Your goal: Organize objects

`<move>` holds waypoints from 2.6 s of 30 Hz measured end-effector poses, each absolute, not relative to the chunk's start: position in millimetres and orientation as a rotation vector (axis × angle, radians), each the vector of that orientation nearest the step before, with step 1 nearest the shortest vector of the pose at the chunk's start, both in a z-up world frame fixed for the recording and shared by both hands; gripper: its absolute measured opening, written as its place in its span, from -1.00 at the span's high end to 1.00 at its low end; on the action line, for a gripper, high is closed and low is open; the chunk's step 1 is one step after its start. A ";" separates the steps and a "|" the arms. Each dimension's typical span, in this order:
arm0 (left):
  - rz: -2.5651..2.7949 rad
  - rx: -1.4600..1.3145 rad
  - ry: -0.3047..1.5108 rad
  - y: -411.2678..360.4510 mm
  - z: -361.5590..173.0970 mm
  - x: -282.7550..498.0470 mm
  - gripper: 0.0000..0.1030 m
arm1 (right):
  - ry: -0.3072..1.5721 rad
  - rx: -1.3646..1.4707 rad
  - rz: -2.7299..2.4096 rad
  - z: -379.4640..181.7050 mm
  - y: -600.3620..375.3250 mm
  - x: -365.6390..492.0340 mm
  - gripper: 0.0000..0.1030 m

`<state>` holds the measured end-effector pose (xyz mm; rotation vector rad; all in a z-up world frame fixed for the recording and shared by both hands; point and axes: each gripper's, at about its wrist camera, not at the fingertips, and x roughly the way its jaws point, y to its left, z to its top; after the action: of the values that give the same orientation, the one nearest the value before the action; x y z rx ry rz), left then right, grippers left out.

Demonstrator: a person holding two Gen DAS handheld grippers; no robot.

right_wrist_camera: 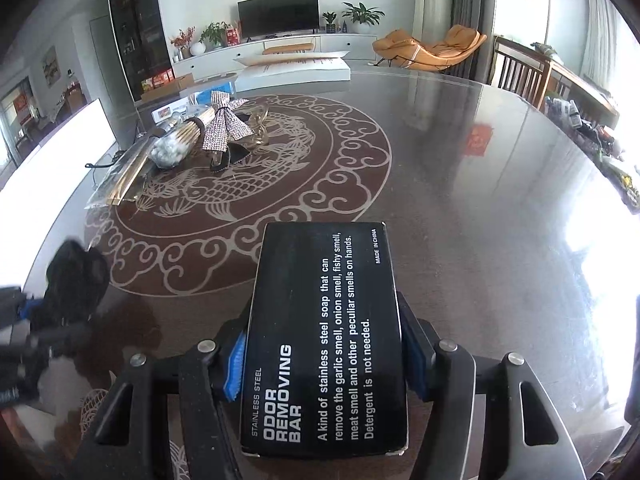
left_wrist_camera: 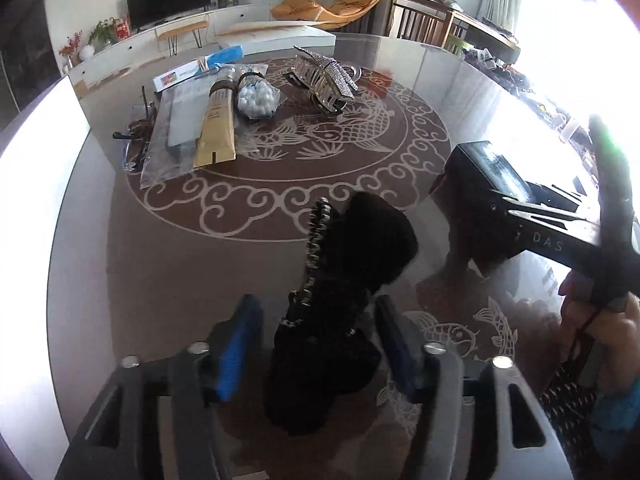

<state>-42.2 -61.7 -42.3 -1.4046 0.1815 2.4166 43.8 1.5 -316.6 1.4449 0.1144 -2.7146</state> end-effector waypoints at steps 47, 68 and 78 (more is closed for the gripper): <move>3.002 -1.161 -0.471 -339.9 73.4 42.8 -0.37 | 0.183 1.165 -2.285 -187.7 -289.5 211.5 -0.87; 2.594 -1.423 -0.058 -103.9 -55.1 -45.8 -0.90 | 0.265 1.540 -2.683 -234.9 -84.6 141.0 -0.88; 2.640 -1.425 0.117 -94.3 -60.3 -67.4 -1.00 | 0.166 1.599 -2.704 -218.3 -68.3 135.9 -1.00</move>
<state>-67.4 -94.3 -60.3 -1.4253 0.1172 2.6401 135.9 -68.3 -218.3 1.5988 0.1657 -2.7038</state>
